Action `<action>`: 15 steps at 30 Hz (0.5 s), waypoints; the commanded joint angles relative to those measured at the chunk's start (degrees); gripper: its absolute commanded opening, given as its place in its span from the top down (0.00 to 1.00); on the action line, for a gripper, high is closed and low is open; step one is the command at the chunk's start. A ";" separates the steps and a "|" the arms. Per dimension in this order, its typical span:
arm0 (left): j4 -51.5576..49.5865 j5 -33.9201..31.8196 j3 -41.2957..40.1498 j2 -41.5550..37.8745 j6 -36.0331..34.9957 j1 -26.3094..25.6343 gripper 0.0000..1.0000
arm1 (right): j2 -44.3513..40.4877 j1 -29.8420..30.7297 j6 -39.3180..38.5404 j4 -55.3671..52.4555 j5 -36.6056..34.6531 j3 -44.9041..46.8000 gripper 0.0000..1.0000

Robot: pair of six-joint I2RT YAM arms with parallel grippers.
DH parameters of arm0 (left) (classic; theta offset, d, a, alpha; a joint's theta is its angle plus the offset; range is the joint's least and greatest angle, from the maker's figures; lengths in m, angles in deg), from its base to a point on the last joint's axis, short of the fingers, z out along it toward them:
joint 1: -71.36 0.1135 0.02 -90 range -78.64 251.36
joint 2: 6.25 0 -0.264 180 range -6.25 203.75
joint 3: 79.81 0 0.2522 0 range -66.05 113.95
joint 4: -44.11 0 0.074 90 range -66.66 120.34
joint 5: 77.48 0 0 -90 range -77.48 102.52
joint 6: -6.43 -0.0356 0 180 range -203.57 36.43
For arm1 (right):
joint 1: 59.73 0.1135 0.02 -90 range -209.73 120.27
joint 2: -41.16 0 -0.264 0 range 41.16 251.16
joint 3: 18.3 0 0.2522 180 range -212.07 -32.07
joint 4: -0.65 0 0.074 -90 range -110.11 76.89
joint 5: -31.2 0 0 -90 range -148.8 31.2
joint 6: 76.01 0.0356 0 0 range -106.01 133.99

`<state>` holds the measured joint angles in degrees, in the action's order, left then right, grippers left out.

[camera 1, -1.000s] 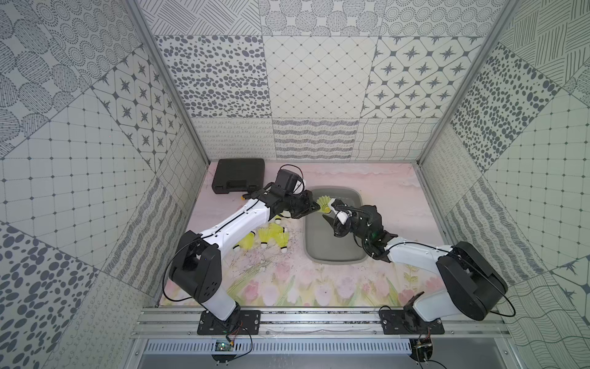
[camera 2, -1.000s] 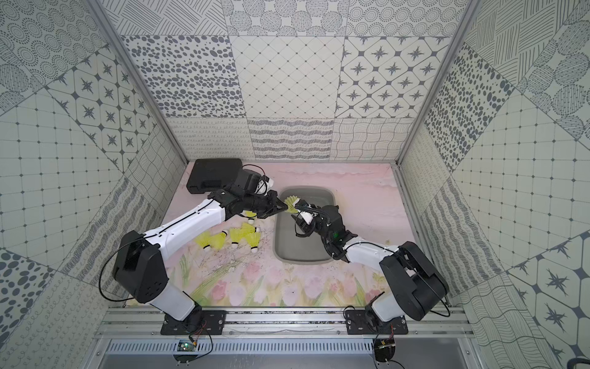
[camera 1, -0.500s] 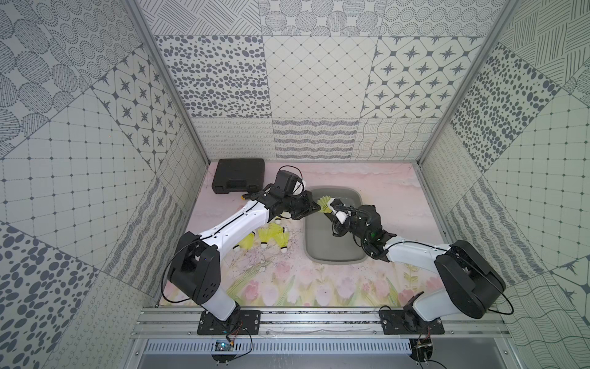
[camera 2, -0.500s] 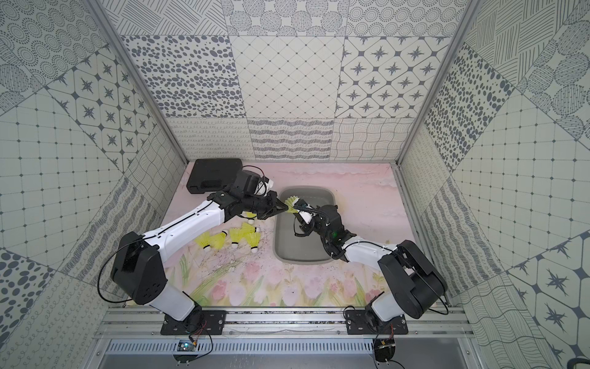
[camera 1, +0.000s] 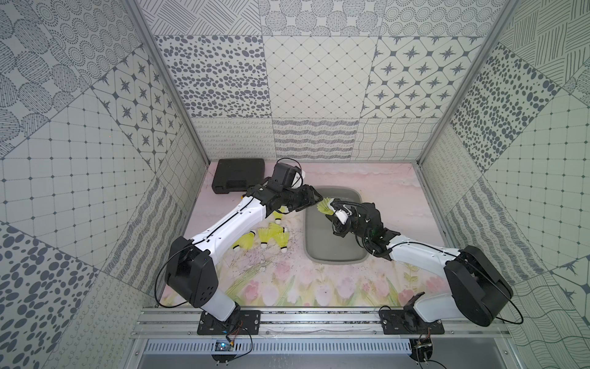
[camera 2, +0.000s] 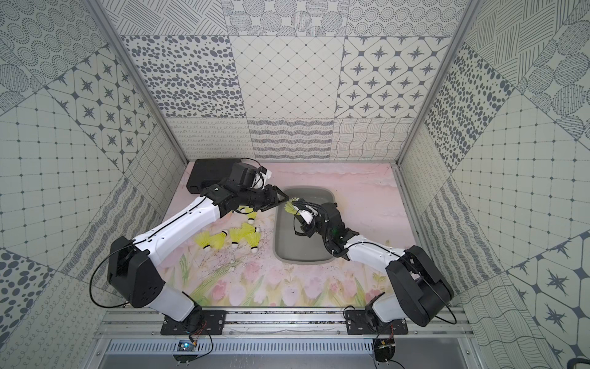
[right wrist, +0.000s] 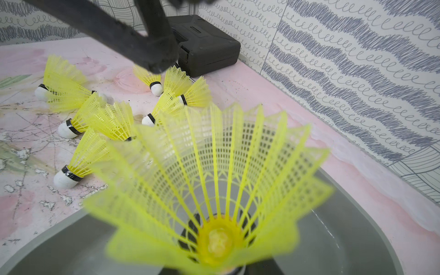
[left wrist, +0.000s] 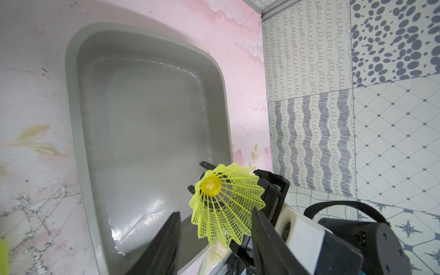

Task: Put the shuttlecocks into the storage box
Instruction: Place the shuttlecock in the storage box.

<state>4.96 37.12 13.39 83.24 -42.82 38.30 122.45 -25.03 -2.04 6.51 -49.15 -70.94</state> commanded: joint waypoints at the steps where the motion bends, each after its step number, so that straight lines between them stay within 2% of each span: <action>1: -10.73 -6.49 4.05 -1.57 -22.08 -0.29 0.47 | -2.32 0.11 2.69 -6.06 1.77 -2.50 0.74; 8: -21.42 0.19 9.20 -0.27 -40.47 -0.47 0.45 | -3.29 -0.16 6.54 -15.76 5.47 -6.73 0.73; 15: -23.29 4.17 9.87 -0.09 -49.13 -1.05 0.39 | -3.45 -0.22 7.69 -21.65 8.98 -9.68 0.73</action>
<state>-11.81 36.81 22.31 83.11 -75.45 37.85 120.31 -25.09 4.39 -12.24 -42.92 -78.74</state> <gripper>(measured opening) 0.613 0.284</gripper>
